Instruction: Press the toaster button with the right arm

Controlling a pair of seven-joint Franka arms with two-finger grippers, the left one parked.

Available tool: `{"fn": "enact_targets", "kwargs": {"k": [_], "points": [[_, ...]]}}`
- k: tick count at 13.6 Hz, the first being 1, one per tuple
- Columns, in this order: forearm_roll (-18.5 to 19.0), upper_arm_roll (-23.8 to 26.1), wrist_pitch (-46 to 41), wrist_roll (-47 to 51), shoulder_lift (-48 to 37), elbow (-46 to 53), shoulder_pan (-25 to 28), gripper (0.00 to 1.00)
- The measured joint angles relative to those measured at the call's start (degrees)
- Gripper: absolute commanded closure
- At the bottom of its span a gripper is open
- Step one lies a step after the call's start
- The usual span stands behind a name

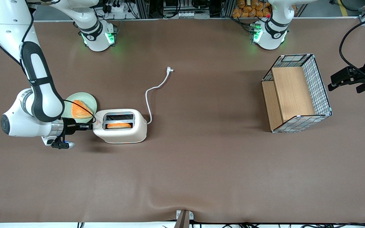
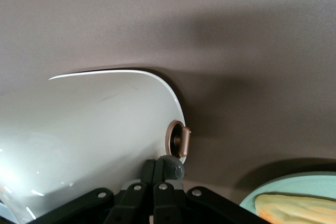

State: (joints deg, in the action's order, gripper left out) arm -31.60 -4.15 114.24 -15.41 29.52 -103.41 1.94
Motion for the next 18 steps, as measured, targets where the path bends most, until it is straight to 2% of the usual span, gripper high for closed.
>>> {"fn": "enact_targets", "kwargs": {"k": [18], "points": [[0.5, -0.3, -3.2, -1.0, 0.0, 2.1, 0.0, 1.0]]}}
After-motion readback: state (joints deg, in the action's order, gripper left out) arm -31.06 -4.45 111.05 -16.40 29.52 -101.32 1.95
